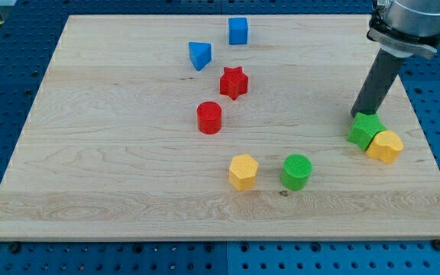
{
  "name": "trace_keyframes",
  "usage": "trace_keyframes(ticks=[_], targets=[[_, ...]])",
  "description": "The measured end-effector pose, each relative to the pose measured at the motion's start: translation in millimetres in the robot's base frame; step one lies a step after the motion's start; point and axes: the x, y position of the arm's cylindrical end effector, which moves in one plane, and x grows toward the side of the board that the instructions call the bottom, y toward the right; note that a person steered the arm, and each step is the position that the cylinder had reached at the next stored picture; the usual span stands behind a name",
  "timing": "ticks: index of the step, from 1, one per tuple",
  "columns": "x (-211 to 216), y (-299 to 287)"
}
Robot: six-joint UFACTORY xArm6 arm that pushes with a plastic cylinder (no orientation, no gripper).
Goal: Push green star down a bit
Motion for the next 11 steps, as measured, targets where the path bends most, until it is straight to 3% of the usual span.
trace_keyframes(ticks=[3, 4, 5, 11], targets=[[8, -27], [-13, 0], [-4, 21], [66, -42]])
